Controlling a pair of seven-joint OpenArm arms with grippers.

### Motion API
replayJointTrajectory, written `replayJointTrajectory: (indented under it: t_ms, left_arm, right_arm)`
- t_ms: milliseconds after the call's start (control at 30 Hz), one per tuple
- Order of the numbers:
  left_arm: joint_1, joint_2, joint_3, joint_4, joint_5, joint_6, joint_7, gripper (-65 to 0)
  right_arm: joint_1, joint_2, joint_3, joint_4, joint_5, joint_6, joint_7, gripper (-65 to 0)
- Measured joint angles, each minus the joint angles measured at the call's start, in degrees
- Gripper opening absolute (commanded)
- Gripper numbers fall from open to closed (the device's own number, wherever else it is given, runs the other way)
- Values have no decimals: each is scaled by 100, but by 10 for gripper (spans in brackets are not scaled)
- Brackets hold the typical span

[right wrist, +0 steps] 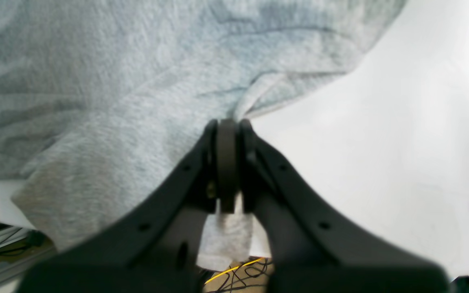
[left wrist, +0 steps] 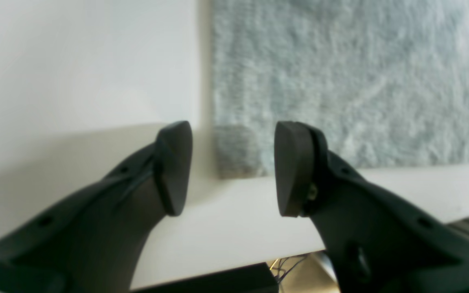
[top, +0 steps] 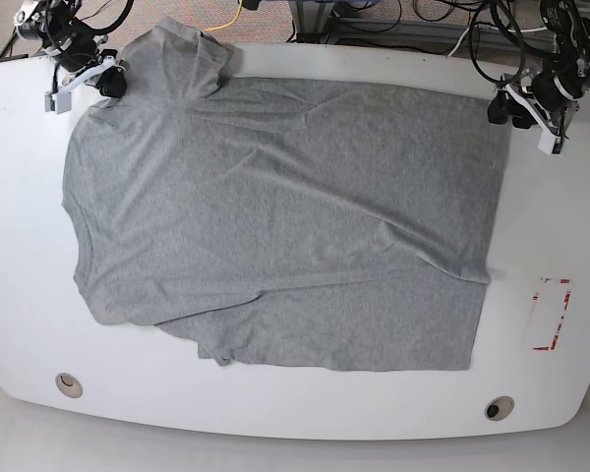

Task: Layout the t-shirt on the table in an organized manner, then fold the t-shirt properly
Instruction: 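Grasp the t-shirt's shoulder edge with both grippers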

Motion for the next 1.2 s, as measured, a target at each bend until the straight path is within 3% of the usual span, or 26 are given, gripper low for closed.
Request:
replayJointTrajectory:
  t_ms: [300,433,567,633,1200]
  left_arm:
    - [11,127,225,44,-129,-15,-151,-360]
    - [9,125,229,44,-138,-15,-146,-453]
    - [7,131,229,39,-114,-11,-122,-594]
    - [7,142,236,37,-103,-11,-98,-626]
    - [92,186,240,313,46,9,136,-635]
  right_arm:
    - [0,2,0,0,0,0,-2,-650]
    - [0,2,0,0,0,0,-2,-650]
    - [0,2,0,0,0,0,-2,-650]
    - [0,2,0,0,0,0,0,-650]
    - [-26,0,0,81,2,-2,-57,-650]
